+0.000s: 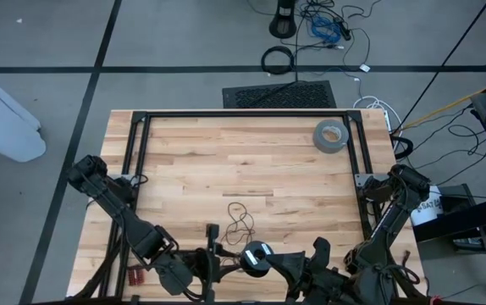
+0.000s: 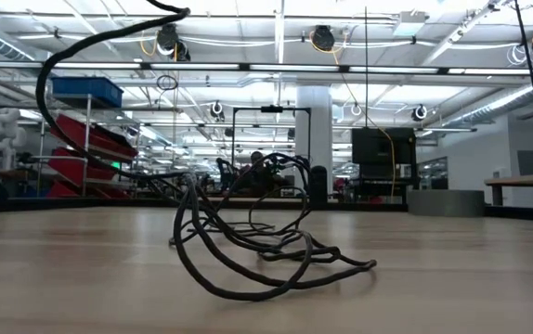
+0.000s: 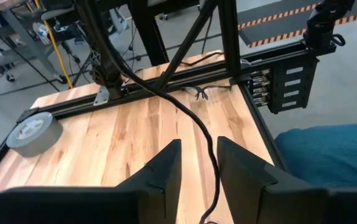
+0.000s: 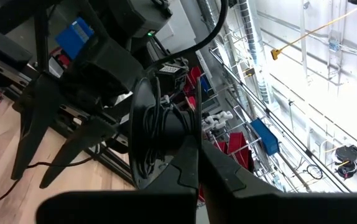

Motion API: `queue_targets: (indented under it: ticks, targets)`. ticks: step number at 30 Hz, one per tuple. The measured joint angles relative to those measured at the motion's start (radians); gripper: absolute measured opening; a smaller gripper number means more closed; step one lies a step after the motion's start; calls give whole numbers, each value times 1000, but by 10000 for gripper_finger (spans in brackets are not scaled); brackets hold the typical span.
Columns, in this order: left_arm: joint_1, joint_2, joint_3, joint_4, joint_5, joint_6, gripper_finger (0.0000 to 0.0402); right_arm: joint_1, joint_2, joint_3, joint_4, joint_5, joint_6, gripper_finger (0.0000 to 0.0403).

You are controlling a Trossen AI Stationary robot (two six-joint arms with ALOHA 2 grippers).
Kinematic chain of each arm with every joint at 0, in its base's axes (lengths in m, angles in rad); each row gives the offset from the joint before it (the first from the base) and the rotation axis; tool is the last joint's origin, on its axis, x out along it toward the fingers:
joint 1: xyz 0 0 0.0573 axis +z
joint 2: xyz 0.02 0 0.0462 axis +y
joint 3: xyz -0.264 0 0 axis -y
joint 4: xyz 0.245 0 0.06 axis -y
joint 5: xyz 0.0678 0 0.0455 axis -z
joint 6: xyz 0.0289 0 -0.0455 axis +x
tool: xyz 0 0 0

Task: Coil cords
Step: Uncoil the black wire from the spool

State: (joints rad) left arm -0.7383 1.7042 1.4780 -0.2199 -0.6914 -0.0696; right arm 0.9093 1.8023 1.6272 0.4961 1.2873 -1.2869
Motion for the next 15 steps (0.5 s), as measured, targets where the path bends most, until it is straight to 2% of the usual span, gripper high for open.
queue_targets:
  ticks: [7, 15]
  targets:
    - [-2, 0, 0, 0, 0, 6, 69, 0, 0, 0, 0, 0, 0, 0]
    - [-10, 0, 20, -48, 0, 31, 7, 0, 0, 0, 0, 0, 0, 0]
